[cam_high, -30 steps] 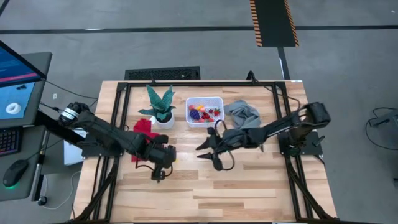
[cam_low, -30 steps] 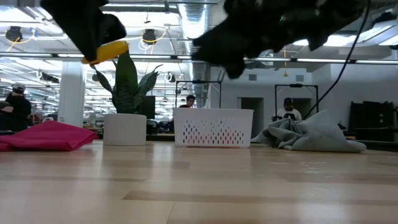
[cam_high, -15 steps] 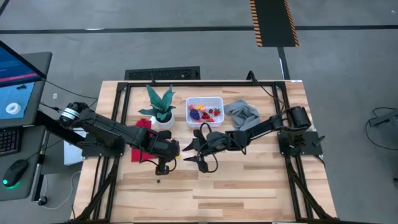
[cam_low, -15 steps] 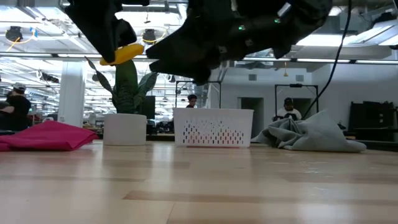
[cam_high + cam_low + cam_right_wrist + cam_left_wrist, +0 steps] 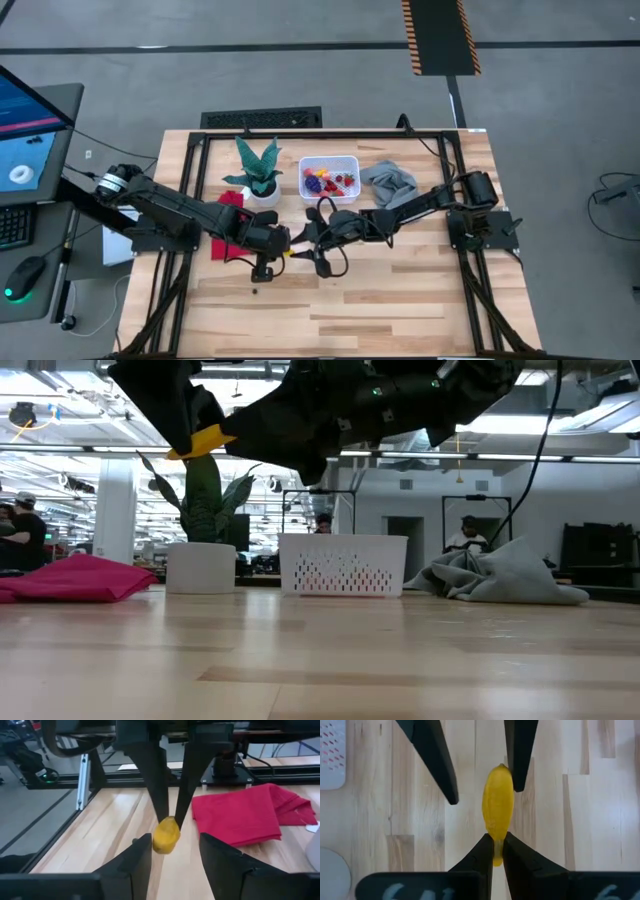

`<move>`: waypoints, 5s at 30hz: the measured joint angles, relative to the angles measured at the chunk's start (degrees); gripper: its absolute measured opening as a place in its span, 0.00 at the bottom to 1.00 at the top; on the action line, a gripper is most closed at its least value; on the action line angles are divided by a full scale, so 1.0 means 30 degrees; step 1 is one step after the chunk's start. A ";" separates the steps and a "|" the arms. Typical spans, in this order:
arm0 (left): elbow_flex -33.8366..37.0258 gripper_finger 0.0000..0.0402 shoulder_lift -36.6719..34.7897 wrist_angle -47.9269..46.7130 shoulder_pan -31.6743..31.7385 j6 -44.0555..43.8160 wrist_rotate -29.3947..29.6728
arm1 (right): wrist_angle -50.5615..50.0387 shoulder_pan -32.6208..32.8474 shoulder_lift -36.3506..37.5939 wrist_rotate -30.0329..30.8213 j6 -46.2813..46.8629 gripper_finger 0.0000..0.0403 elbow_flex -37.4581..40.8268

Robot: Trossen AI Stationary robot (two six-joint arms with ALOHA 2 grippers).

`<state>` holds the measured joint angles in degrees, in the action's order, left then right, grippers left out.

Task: Pick and placing Produce into tupperware
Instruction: Put the yellow corn into the white bin, then put the blueberry into the white bin

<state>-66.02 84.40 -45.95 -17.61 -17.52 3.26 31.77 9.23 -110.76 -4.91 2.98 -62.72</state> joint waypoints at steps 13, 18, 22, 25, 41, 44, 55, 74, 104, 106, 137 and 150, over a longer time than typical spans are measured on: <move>0.0000 0.05 0.0007 0.0124 0.0141 -0.0007 -0.0005 | -0.0088 -0.0020 0.0015 -0.0988 -0.0093 0.13 0.0000; 0.0000 0.05 0.0007 0.0124 0.0141 -0.0007 -0.0005 | -0.0119 -0.0015 0.0015 -0.0992 -0.0153 0.06 0.0007; 0.0007 0.05 0.0015 0.0081 0.0141 -0.0038 0.0077 | -0.0330 -0.0022 0.0036 -0.0982 -0.0153 0.11 0.0001; 0.0007 0.07 0.0018 -0.0382 0.0088 -0.0212 0.0504 | -0.0385 -0.0036 0.0036 -0.0906 -0.0066 0.13 0.0007; 0.0064 0.48 -0.0044 -0.4096 -0.1391 -0.2564 0.1214 | -0.1147 -0.0050 0.0036 -0.0915 -0.0015 0.11 0.0029; 0.0255 0.54 -0.0058 -0.4565 -0.2061 -0.3018 0.1231 | -0.1321 -0.0150 0.0036 -0.0915 -0.0015 0.11 0.0029; 0.0867 0.55 -0.0111 -0.4327 -0.6347 -0.4571 0.5931 | -0.4036 -0.0390 0.2470 -0.0871 -0.0623 0.11 0.0029; 0.0860 0.55 -0.5686 0.0383 -1.5346 -0.3648 1.8739 | -0.7671 -0.2576 0.7529 -0.0777 -0.1508 0.11 0.0058; 0.0860 0.55 -0.6064 0.0087 -1.8849 -0.4437 2.1555 | -1.6152 -1.0832 0.8192 -0.3220 0.2508 0.11 -0.0002; 0.0860 0.55 -0.6069 0.0095 -1.8838 -0.4650 2.1555 | -1.6779 -1.0878 0.7680 -0.3385 0.2915 0.11 0.0103; 0.0860 0.55 -0.5960 0.0109 -1.8707 -0.5244 2.0351 | -1.4895 -1.1752 0.3665 -0.3343 0.3875 0.38 -0.0576; 0.0860 0.55 -0.5960 0.0170 -1.6560 -0.6206 1.9751 | -1.3632 -1.0938 0.4477 -0.4380 0.3642 0.63 -0.0539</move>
<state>-63.44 66.52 -45.44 -67.29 -36.14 62.51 -9.13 -23.58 -97.33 -18.05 13.91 -64.34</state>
